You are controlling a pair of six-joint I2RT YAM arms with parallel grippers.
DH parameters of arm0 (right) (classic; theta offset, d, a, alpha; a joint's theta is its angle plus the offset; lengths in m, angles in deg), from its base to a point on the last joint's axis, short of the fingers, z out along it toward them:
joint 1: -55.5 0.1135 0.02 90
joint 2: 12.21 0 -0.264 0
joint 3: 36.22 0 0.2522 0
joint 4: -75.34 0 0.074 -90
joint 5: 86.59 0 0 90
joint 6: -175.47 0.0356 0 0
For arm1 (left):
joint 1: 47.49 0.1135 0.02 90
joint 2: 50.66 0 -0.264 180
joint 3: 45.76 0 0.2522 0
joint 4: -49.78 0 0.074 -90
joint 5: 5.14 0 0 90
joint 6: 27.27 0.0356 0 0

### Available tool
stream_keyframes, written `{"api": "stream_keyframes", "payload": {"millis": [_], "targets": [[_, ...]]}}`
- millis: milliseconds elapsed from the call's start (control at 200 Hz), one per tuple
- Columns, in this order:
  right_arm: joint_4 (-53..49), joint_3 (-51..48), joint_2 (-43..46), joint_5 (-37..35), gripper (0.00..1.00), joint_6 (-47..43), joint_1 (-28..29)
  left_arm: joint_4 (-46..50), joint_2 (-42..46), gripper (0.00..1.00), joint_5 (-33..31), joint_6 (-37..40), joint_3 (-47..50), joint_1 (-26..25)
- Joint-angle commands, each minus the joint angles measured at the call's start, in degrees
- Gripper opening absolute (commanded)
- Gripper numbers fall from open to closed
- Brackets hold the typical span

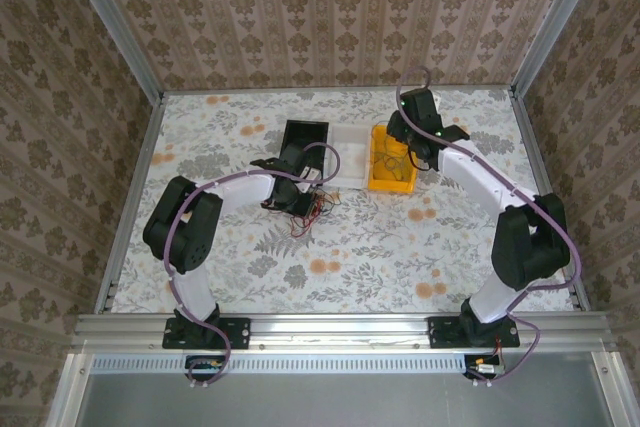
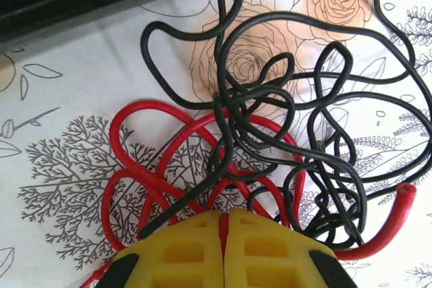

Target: Untangle the cables

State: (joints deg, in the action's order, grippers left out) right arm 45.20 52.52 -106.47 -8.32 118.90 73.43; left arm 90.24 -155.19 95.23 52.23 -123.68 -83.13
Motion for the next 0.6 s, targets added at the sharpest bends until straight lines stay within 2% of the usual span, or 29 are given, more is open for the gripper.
{"api": "stream_keyframes", "payload": {"millis": [0,145,255,395,510,595], "targets": [[3.5,-2.8,0.3,9.8,0.45,-5.1,1.7,0.6,-0.7,0.00,1.1,1.2,1.5,-1.2],[4.3,-7.7,0.6,20.3,0.45,-11.4,6.6,0.2,-0.7,0.00,3.4,1.3,2.2,-1.1],[1.6,-10.1,-0.8,24.4,0.45,-16.1,11.1,-1.5,0.1,0.00,6.3,1.0,3.6,-1.1],[-1.4,-11.2,-4.6,23.3,0.45,-17.7,14.9,-2.4,0.7,0.00,8.4,0.5,4.6,-1.1],[-2.5,-10.1,-8.2,21.5,0.43,-17.5,15.4,-1.9,1.3,0.00,8.8,0.7,4.7,-1.0],[-4.6,-7.9,-10.2,17.3,0.41,-16.7,15.4,-1.2,2.4,0.00,9.5,1.9,4.8,-0.8]]}}
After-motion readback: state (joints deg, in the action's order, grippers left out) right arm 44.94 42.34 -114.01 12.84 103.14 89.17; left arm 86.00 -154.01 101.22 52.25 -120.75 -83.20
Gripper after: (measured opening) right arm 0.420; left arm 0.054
